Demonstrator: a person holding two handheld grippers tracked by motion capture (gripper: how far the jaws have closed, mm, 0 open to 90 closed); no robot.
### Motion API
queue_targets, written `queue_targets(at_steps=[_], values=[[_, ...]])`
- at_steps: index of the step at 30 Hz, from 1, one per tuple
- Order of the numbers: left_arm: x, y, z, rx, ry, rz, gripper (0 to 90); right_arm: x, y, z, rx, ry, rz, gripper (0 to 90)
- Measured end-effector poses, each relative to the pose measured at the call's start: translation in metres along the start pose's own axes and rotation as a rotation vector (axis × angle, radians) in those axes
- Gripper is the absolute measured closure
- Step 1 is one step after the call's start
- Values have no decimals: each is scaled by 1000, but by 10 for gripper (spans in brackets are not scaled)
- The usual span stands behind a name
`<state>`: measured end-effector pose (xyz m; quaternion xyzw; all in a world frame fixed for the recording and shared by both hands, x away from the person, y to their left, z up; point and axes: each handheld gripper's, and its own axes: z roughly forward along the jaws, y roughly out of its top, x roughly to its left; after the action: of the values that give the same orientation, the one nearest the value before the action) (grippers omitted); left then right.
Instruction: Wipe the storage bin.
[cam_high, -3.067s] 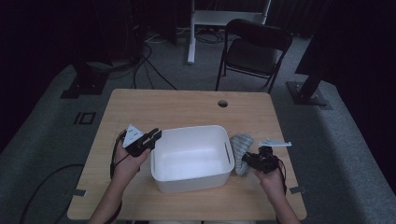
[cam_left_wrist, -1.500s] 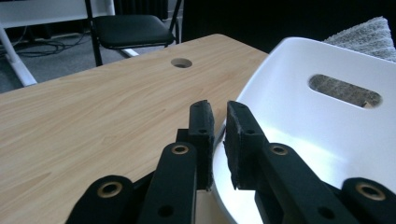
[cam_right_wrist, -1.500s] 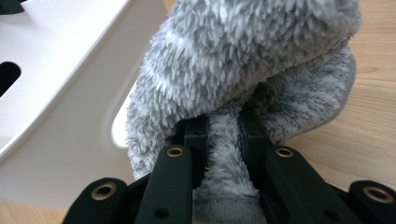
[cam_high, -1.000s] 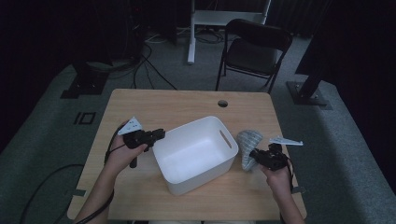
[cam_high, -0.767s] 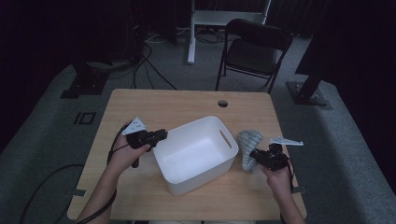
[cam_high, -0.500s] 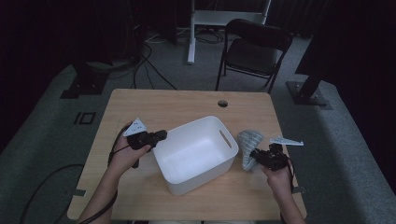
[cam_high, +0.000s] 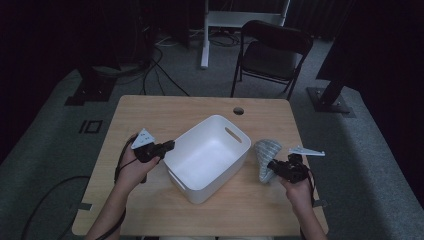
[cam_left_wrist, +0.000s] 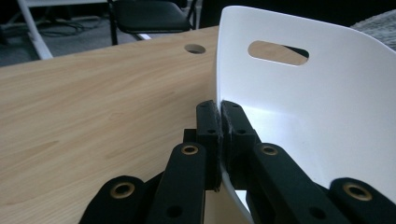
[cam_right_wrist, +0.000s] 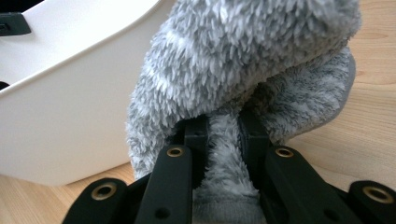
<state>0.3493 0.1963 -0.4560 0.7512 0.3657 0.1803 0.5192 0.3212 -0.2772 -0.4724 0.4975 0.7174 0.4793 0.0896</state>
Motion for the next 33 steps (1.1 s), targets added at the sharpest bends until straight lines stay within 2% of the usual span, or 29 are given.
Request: queue_targets(at_steps=[9, 16, 27, 28, 30, 32, 33], values=[[1, -3, 0, -30, -11, -17, 861, 2, 1, 0, 1, 1, -8, 782], [-3, -4, -1, -31, 17, -4, 864, 22, 6, -7, -29, -31, -99, 783], [-8, -8, -7, -32, 22, -15, 862, 26, 10, -11, -62, -29, -106, 782], [-9, -8, -7, -31, 24, -17, 862, 31, 12, -12, -57, -65, -149, 779], [-10, -8, -8, -28, 31, -14, 862, 37, 14, -12, -53, -145, -198, 779], [-12, -8, -8, -23, 36, 0, 863, 46, 16, -10, -40, -263, -283, 780], [-12, -8, -9, -22, 37, 0, 863, 50, 17, -8, -35, -296, -310, 781]])
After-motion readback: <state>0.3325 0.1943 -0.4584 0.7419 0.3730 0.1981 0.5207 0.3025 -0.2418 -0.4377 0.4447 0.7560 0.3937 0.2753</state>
